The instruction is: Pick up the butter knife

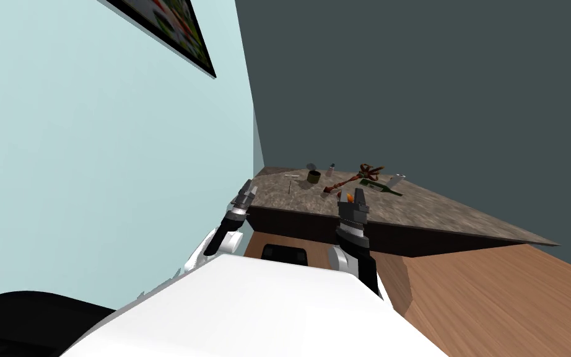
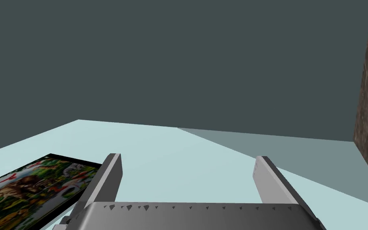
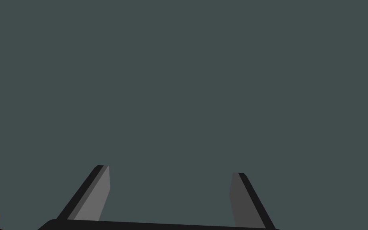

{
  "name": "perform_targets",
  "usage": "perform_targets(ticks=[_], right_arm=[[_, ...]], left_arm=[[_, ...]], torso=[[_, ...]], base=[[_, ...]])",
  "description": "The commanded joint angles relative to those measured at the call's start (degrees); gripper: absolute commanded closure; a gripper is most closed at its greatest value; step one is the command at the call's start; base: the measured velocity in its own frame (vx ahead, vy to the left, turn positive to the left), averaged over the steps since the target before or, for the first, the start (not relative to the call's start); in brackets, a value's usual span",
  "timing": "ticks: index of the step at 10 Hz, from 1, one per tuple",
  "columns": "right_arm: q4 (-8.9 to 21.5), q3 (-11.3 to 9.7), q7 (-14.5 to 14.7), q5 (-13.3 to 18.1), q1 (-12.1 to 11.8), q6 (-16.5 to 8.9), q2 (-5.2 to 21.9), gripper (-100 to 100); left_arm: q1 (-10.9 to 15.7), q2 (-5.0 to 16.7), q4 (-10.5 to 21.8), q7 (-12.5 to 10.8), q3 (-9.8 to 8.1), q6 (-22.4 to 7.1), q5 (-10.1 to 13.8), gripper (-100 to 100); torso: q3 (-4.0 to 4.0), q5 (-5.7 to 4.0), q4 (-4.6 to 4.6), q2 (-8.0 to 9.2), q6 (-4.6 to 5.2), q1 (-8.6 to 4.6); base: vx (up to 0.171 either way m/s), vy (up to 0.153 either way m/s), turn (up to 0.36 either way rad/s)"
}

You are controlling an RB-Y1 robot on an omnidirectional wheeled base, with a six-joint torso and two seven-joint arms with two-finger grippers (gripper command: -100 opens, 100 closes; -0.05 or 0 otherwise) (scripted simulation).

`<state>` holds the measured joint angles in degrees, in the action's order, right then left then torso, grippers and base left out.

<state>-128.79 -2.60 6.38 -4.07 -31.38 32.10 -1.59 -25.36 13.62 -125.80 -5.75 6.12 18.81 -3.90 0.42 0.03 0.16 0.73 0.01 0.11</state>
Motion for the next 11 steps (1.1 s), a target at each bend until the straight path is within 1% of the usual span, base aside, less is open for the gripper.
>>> perform_targets(ticks=[1,3,4,6,7,8,9,10,11], right_arm=[[0.0,0.0,0.0,0.0,0.0,0.0,0.0,0],[0.0,0.0,0.0,0.0,0.0,0.0,0.0,0],[0.0,0.0,0.0,0.0,0.0,0.0,0.0,0],[0.0,0.0,0.0,0.0,0.0,0.0,0.0,0],[0.0,0.0,0.0,0.0,0.0,0.0,0.0,0],[0.0,0.0,0.0,0.0,0.0,0.0,0.0,0],[0.0,0.0,0.0,0.0,0.0,0.0,0.0,0],[0.0,0.0,0.0,0.0,0.0,0.0,0.0,0],[0.0,0.0,0.0,0.0,0.0,0.0,0.0,0]], left_arm=[[0.4,1.9,0.8,-0.2,0.41,-0.4,0.4,-100],[1.4,5.9,2.9,-1.1,1.67,-2.4,1.8,-100],[1.4,6.9,2.9,-1.1,1.67,-2.4,1.8,-100],[2.4,11.0,5.4,-2.0,3.2,-4.6,3.5,-100],[2.4,12.2,5.4,-2.0,3.2,-4.6,3.5,-100],[3.0,14.1,6.8,-2.4,4.04,-5.8,4.4,-100],[3.0,14.9,6.8,-2.4,4.04,-5.8,4.4,-100],[3.5,17.1,8.3,-2.8,4.92,-7.0,5.3,-100],[3.5,17.8,8.3,-2.8,4.92,-7.0,5.3,-100]], torso=[[0.0,0.0,0.0,0.0,0.0,0.0],[-0.13,-0.03,-0.05,-0.23,0.0,-0.14],[-0.11,-0.02,-0.04,-0.2,0.0,-0.08],[-0.15,-0.02,-0.05,-0.26,0.0,-0.09],[-0.1,-0.01,-0.04,-0.18,0.0,-0.06],[-0.13,-0.02,-0.04,-0.26,-0.01,-0.11],[-0.16,-0.04,-0.05,-0.28,0.01,-0.18],[-0.19,-0.04,-0.06,-0.35,-0.01,-0.18],[-0.2,-0.03,-0.07,-0.35,0.01,-0.14]], base=[[-0.132,0.013,-0.009],[-0.128,-0.006,-0.025],[-0.117,0.012,-0.019],[-0.139,0.003,-0.053],[-0.119,-0.006,-0.041],[-0.114,-0.028,-0.071],[-0.096,-0.022,-0.035],[-0.098,-0.013,-0.095],[-0.087,-0.011,-0.053]])
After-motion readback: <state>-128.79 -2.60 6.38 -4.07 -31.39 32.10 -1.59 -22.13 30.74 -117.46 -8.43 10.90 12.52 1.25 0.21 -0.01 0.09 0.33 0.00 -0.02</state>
